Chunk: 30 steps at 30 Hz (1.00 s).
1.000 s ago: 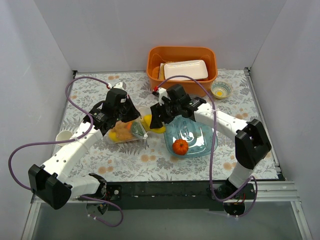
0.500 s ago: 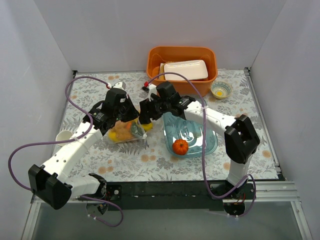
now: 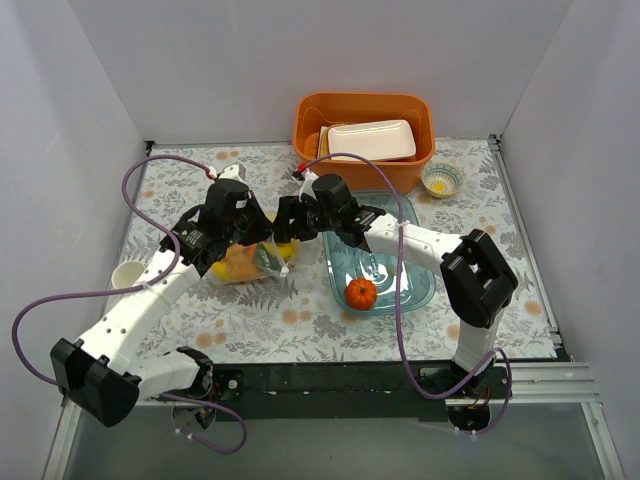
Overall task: Place the food in the zip-top bag and seal the zipper
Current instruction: Place the fake fruit in the zipper food storage bag.
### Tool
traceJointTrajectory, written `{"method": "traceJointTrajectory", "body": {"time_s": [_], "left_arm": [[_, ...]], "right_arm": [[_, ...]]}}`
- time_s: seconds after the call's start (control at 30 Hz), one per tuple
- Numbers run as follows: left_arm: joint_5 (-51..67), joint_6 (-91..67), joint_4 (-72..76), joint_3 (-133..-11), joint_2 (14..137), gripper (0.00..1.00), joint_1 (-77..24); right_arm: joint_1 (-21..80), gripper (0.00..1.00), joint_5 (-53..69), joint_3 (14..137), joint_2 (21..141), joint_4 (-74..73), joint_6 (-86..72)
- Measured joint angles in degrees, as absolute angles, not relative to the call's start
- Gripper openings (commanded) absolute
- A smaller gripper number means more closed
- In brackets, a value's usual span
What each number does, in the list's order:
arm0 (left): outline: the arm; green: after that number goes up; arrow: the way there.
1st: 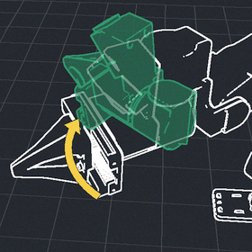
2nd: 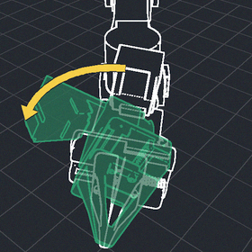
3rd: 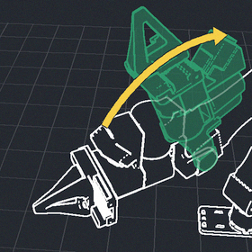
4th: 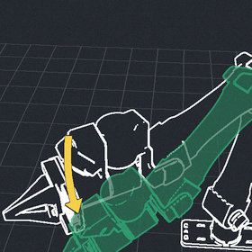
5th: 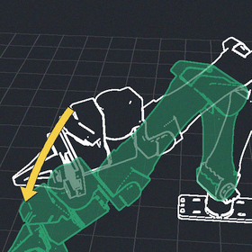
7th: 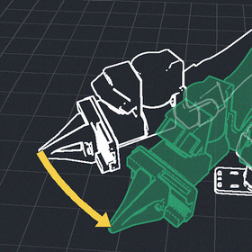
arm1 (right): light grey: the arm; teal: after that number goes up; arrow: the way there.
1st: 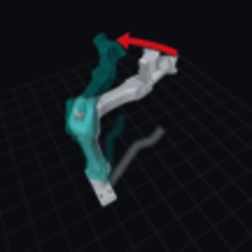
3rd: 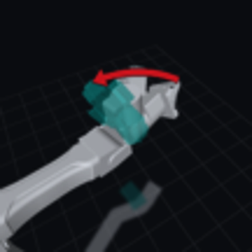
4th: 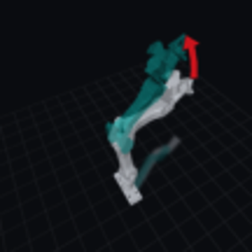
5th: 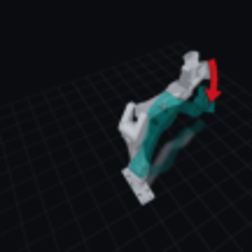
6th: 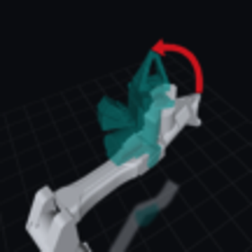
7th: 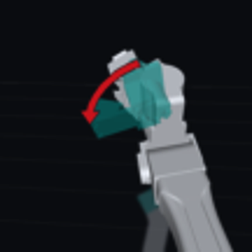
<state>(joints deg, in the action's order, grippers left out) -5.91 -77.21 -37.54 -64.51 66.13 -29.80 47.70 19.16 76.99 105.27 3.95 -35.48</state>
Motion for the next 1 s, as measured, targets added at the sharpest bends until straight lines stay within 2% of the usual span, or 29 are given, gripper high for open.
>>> {"method": "traceJointTrajectory", "body": {"time_s": [0.1, 0.2, 0.4, 0.57, 1.0], "left_arm": [[-5.8, -77.4, -37.6, -64.5, 65.9, 0.00, -30.0], [-6.0, -77.6, -37.3, -64.5, 65.9, 0.00, -30.1], [-6.3, -77.7, -37.2, -64.5, 65.8, 0.00, -30.1], [-6.7, -77.9, -37.5, -64.5, 65.2, 0.00, -30.1], [-7.1, -78.0, -38.4, -64.5, 65.0, 0.00, -30.1]], "right_arm": [[47.7, 0.50, 17.5, 76.8, 105.1, 6.9, -37.1], [47.7, 0.69, 16.6, 76.3, 105.0, 8.3, -37.8], [47.7, 0.93, 16.5, 76.3, 105.0, 8.4, -38.4], [47.7, 0.97, 15.8, 75.2, 104.7, 9.2, -38.3], [47.4, 0.88, 10.0, 74.0, 97.5, 2.8, -32.7]]}}
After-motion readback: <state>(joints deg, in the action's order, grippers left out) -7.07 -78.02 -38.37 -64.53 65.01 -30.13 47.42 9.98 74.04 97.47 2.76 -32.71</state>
